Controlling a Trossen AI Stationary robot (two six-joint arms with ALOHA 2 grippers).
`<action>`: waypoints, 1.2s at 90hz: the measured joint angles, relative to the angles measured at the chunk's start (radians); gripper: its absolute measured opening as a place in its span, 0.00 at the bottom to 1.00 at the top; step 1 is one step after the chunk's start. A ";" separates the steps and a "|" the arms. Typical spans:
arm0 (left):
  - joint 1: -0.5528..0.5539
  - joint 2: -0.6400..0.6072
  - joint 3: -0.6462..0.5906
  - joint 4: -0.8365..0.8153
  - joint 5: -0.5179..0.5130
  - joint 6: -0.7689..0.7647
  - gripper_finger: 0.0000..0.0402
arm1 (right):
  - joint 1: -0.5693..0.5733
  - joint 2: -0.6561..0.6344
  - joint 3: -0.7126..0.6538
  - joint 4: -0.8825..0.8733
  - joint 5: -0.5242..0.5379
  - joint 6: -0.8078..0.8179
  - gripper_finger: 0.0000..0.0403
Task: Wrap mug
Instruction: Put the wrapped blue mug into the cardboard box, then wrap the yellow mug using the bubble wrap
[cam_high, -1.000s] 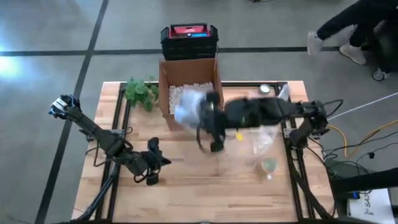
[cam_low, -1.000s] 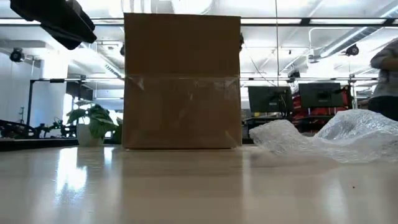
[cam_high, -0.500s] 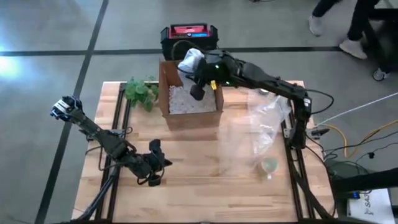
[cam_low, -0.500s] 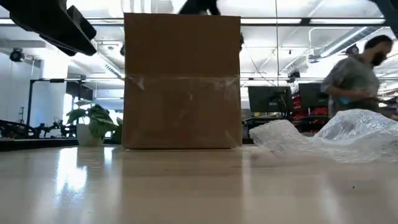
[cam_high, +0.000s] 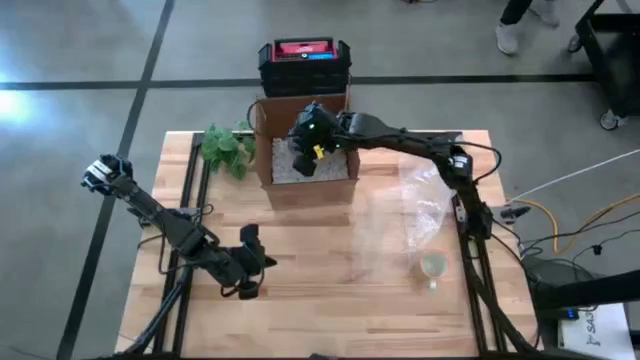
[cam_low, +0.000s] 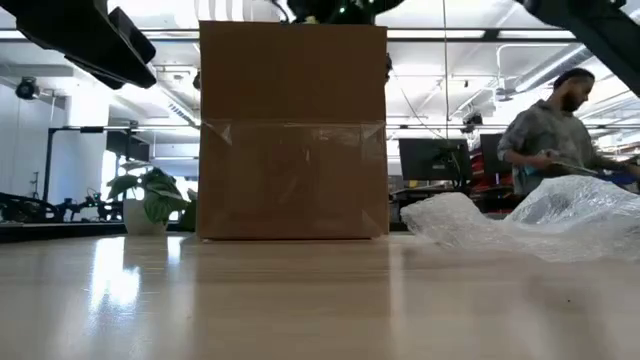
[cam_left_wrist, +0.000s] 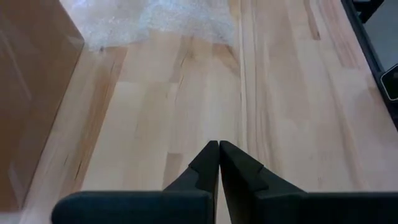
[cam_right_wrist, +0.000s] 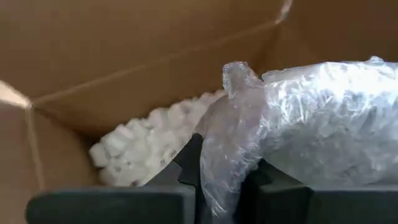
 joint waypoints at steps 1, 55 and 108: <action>0.000 0.000 0.000 0.000 0.000 0.000 0.00 | 0.000 0.000 0.000 0.001 -0.001 0.006 0.11; 0.000 0.000 0.000 0.002 0.003 0.000 0.00 | -0.004 -0.023 0.071 -0.095 -0.038 0.042 0.68; 0.000 0.000 0.000 0.010 -0.007 -0.007 0.00 | 0.194 -0.328 0.216 -0.695 -0.040 0.101 0.65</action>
